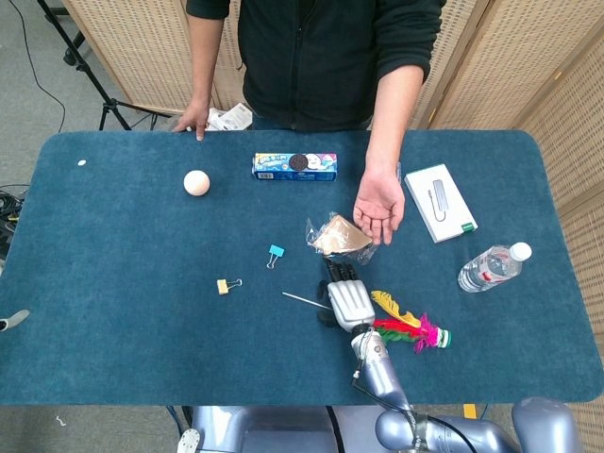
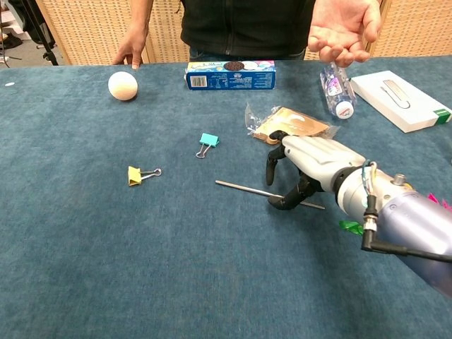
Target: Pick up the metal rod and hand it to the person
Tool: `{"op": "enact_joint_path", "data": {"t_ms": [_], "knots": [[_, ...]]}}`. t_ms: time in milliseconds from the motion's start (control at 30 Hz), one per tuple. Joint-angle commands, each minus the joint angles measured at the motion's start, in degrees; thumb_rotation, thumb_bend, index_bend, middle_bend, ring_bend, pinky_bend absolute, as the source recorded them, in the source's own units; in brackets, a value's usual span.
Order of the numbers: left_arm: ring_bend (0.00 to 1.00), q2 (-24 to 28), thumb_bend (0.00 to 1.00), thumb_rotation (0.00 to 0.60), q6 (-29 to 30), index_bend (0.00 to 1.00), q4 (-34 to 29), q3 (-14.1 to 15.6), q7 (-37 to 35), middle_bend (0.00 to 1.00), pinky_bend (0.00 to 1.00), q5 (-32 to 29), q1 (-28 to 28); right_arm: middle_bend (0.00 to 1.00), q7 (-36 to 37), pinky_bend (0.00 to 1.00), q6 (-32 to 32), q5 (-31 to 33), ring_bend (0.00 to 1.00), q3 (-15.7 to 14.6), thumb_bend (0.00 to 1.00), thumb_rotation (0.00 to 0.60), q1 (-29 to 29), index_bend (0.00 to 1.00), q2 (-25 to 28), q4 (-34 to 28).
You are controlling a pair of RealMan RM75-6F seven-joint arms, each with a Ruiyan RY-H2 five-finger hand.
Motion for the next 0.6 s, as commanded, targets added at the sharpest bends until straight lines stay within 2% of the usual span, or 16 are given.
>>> {"op": "enact_joint_path", "data": {"t_ms": [33,600], "knots": [[0.0,0.02,0.14,0.6,-0.01,0.0,0.0,-0.02,-0.06,0.0,0.0,-0.04,-0.01,0.0,-0.02,0.0,0.02,0.1,0.0,-0.09,0.36,0.6,0.08,0.46,-0.11,0.1],[0.0,0.16,0.14,0.6,-0.01,0.0,0.3,0.03,-1.1,0.0,0.0,-0.06,0.04,0.0,-0.29,0.0,-1.06,2.55,0.0,-0.25,0.41,0.6,1.26,0.48,-0.87,1.4]]}}
